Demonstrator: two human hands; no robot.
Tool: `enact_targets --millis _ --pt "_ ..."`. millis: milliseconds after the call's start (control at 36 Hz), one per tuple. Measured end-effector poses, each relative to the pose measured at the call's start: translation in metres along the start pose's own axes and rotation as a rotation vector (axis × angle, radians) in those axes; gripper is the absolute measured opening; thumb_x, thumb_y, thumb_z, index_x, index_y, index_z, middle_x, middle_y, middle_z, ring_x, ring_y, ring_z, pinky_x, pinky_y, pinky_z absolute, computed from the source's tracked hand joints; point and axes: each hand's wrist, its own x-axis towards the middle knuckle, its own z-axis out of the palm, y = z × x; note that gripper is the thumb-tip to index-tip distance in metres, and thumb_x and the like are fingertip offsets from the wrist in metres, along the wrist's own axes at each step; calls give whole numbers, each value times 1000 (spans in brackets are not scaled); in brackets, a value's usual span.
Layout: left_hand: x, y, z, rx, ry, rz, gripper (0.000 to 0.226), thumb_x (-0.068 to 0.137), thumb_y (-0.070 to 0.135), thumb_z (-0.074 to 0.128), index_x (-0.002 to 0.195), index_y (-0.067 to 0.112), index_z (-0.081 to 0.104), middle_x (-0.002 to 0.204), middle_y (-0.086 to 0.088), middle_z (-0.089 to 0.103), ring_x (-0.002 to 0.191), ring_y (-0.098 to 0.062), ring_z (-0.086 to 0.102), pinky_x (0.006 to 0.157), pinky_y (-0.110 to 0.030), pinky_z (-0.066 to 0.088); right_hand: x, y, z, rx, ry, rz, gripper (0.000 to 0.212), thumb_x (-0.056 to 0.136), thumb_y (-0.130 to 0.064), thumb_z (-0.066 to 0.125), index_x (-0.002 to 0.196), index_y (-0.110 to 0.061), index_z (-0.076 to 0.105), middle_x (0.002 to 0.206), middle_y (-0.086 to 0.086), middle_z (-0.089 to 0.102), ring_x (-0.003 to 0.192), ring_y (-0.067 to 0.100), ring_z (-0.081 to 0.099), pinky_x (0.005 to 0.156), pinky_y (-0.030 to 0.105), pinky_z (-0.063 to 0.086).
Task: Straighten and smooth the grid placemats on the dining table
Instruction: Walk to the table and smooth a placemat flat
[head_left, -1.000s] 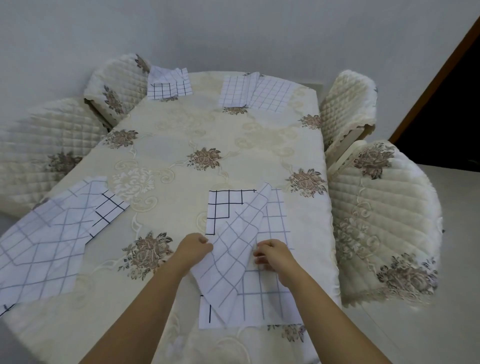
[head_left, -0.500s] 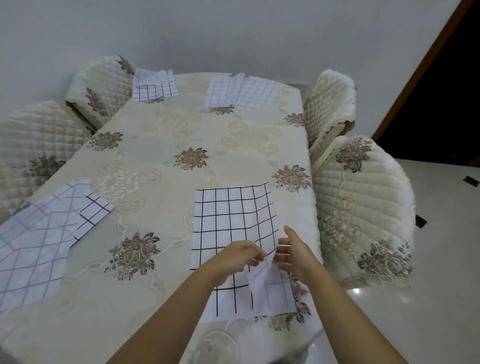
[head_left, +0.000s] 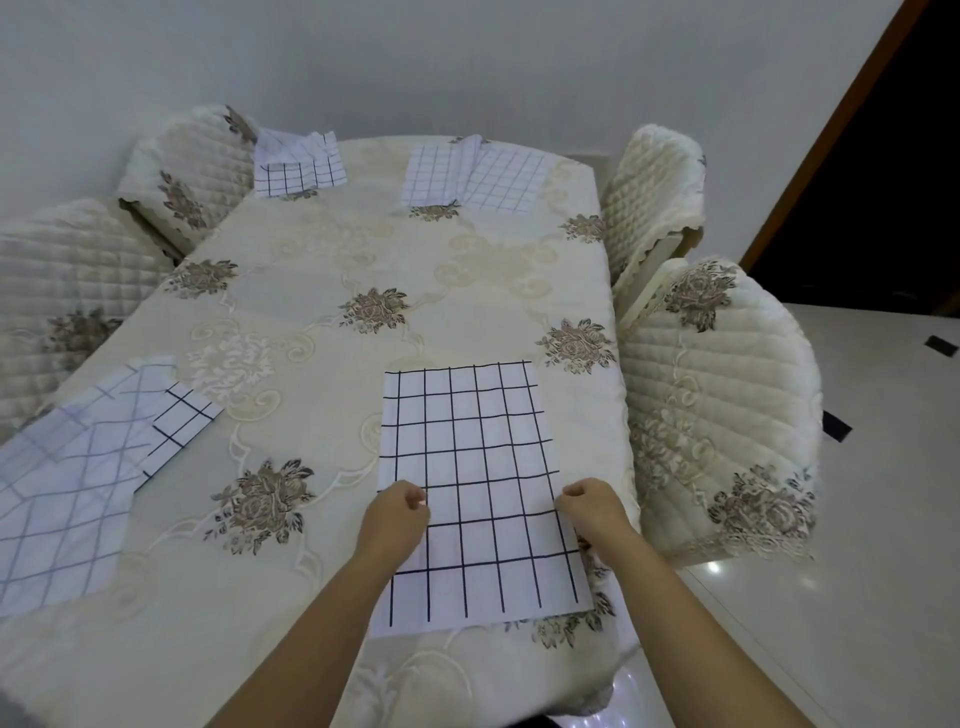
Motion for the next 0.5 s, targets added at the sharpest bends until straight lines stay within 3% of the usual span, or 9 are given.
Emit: enact_targets --millis 28,83,139,278,333,389,417,444,500 --pt "1 -4 -4 19 37 -23 31 90 9 48 120 9 55 120 -8 59 83 -14 50 70 -24 38 0 -3 1 -12 15 -9 21 82 -4 55 62 -1 56 59 4 33 60 16 30 59 27 23" --pt "2 -11 -13 49 83 -80 35 90 11 49 125 7 50 122 -11 56 85 -17 48 72 -27 37 3 -4 1 -2 30 -20 37 81 -3 53 52 -17 34 56 1 25 53 16 25 57 28 21" --pt "3 -18 -18 57 95 -125 41 90 13 51 129 5 44 123 -14 53 86 -19 47 73 -28 38 4 -6 0 20 32 -5 44 79 0 51 48 -18 26 52 0 22 49 15 21 55 29 19" --pt "2 -23 -21 67 61 -177 46 90 14 52 132 1 39 124 -16 51 102 -26 50 76 -27 37 6 -8 -2 20 35 53 42 80 0 53 48 -13 30 49 1 29 47 16 28 52 24 25" --pt "4 -23 -20 52 46 -214 42 90 14 52 128 1 41 119 -15 53 95 -23 49 73 -27 37 8 -8 -2 11 25 55 39 81 0 54 51 -13 32 52 2 31 48 16 30 50 23 24" --pt "7 -25 -18 20 32 -238 25 88 11 53 110 1 50 91 -9 51 76 -18 44 60 -25 35 9 -8 -1 -17 16 66 34 81 -2 56 55 -10 36 56 3 35 51 17 34 50 22 28" --pt "6 -23 -18 19 34 -252 6 86 8 53 90 4 53 75 -5 43 63 -16 38 52 -24 29 9 -9 -1 -37 12 68 32 82 -3 56 57 -10 36 57 3 36 52 17 35 49 22 28" --pt "9 -25 -16 3 47 -254 18 84 5 52 68 9 45 63 -2 33 53 -14 30 47 -24 21 8 -11 0 -58 9 68 32 82 -3 57 58 -10 36 57 3 35 52 16 35 48 22 27" --pt "10 -27 -16 2 30 -229 41 81 1 52 53 17 26 53 1 22 46 -13 20 46 -23 14 8 -12 2 -103 -4 73 33 83 -5 58 59 -10 35 59 3 36 53 15 36 47 23 27"
